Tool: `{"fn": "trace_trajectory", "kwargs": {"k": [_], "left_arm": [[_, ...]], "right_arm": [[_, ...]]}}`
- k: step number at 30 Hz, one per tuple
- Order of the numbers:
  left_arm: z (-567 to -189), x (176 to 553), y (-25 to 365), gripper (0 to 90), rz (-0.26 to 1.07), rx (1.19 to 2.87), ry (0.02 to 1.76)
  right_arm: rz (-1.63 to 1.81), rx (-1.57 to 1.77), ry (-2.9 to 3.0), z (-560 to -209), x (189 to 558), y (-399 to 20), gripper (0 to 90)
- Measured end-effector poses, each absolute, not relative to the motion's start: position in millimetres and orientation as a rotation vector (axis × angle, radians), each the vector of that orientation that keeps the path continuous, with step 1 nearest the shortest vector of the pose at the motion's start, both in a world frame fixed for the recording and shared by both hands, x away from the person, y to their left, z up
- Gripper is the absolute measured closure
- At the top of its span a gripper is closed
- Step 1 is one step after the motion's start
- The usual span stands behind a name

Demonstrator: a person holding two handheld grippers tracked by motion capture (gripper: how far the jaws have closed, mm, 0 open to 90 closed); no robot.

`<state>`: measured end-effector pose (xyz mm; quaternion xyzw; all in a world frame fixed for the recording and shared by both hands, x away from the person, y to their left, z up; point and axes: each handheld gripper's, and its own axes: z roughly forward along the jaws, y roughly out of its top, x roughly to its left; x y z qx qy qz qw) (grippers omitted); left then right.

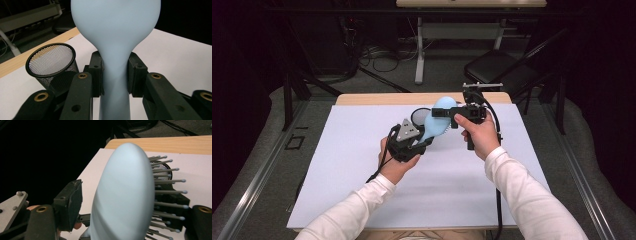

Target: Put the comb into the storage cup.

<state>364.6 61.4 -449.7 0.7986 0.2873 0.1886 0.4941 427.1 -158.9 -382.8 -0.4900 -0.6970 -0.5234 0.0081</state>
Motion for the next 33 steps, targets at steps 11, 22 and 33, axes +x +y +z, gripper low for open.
{"fn": "trace_trajectory", "kwargs": {"k": [11, 22, 33], "left_arm": [[-451.4, 364.8, 61.3, 70.0, 0.462, 1.935, 0.690], [-453.7, 364.8, 61.3, 70.0, 0.461, 1.936, 0.690], [-454.5, 365.0, 62.0, 70.0, 0.462, 1.938, 0.685]], "right_arm": [[-1.643, -1.527, -2.138, -384.6, 428.3, -162.9, 34.6], [-1.639, -1.545, -2.098, -386.3, 429.3, -165.4, 38.2], [-1.641, -1.558, -2.060, -388.0, 429.5, -167.4, 43.5]]}}
